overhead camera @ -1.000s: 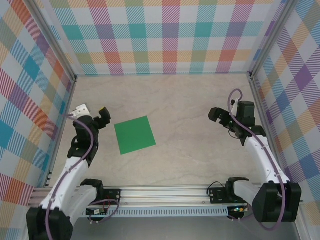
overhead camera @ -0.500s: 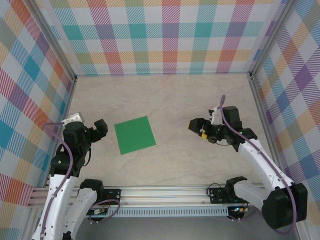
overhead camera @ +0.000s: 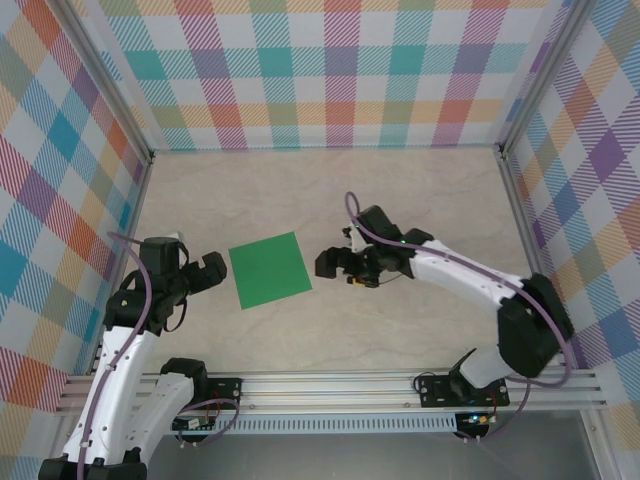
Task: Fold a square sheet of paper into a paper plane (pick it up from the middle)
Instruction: Move the square sheet of paper to the center of the table.
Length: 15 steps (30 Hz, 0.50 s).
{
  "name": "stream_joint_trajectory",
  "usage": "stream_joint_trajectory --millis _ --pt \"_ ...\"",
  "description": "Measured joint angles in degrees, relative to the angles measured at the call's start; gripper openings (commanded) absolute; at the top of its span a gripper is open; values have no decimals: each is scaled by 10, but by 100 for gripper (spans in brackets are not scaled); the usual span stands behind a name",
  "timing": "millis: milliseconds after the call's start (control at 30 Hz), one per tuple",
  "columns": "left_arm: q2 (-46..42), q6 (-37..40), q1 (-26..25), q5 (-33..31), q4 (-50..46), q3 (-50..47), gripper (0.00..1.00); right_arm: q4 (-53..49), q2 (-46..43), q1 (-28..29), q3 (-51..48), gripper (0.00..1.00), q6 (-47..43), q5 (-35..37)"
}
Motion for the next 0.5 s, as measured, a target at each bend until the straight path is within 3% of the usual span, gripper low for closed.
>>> stream_joint_trajectory --millis 200,500 --pt "-9 6 0 0 -5 -5 100 -24 172 50 170 91 1 23" --pt "-7 9 0 0 -7 -8 100 -47 316 55 336 86 3 22"
